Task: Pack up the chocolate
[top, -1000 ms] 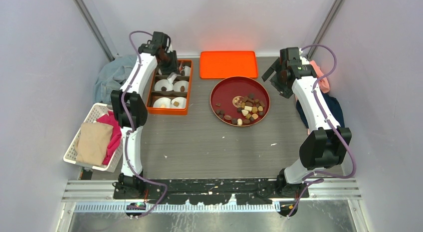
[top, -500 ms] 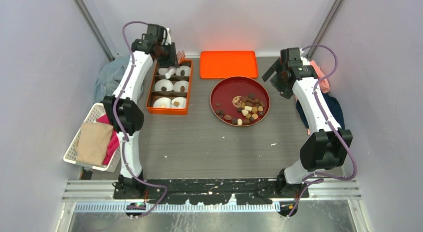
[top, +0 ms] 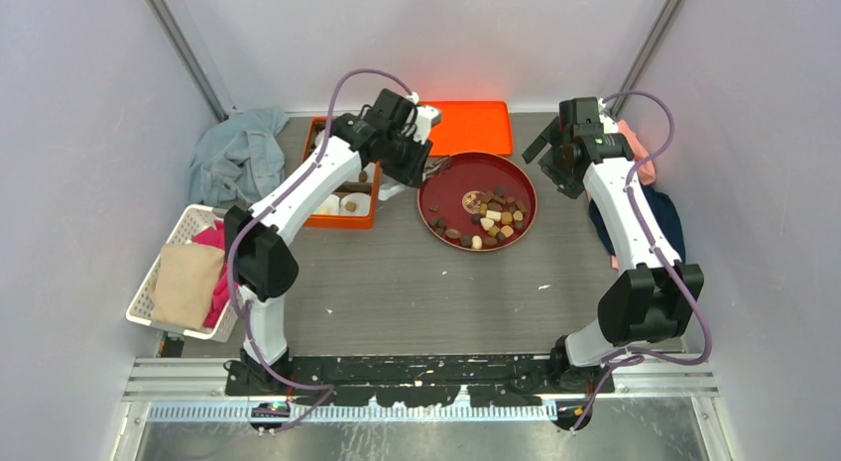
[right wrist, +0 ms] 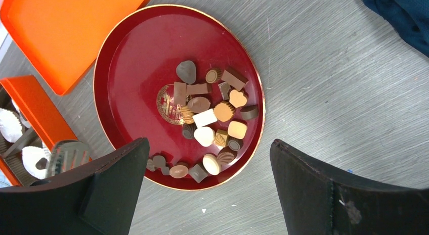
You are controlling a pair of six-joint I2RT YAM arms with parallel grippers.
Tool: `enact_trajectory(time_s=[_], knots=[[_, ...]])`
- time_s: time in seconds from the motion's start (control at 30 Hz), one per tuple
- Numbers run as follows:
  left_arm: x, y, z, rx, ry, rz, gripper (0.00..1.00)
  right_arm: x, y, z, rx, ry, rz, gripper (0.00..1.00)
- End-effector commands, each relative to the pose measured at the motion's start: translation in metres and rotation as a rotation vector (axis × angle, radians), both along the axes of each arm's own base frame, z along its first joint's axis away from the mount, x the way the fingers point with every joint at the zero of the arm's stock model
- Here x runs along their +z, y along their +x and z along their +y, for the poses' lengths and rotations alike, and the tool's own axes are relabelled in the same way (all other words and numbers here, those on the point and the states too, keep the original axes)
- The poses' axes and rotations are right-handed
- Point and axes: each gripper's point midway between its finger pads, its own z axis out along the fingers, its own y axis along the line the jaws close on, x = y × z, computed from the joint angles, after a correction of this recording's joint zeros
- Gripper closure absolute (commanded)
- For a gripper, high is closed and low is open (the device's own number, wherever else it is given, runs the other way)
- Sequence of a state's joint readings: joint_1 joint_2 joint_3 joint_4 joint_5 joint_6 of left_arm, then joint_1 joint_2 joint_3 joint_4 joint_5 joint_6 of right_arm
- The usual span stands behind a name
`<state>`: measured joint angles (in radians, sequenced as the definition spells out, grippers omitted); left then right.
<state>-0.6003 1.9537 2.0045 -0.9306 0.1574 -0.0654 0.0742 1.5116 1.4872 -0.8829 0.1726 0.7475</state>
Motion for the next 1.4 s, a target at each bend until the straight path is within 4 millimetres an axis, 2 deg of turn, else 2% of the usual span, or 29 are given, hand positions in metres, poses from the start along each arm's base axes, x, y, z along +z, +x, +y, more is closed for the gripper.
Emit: enact_trajectory(time_s=[0.0,0.23,0.53,0.67,0.87,1.37], knots=[[0.023,0.003,0.006,-0.023,-0.04,-0.085,0.72,0.019,-0.004,-0.002,-0.017,0.006,-0.073,0.06],[0.0,-0.024,-0.009,-0.091,0.025,-0.054,0.7,0.016,-0.007,-0.001,-0.021,0.016,-0.072,0.06],[-0.026,-0.039,-0.043,-0.214,0.146,-0.096,0.68,0.019,-0.011,-0.003,-0.028,0.011,-0.083,0.06],[-0.041,-0.042,-0.046,-0.278,0.192,-0.129,0.66,0.019,-0.013,-0.003,-0.025,0.012,-0.082,0.06],[-0.054,-0.049,-0.055,-0.343,0.174,-0.131,0.65,0.019,-0.012,-0.001,-0.018,0.016,-0.083,0.06],[-0.088,-0.053,-0.068,-0.354,0.245,-0.13,0.61,0.019,-0.008,0.001,-0.001,0.019,-0.084,0.06]])
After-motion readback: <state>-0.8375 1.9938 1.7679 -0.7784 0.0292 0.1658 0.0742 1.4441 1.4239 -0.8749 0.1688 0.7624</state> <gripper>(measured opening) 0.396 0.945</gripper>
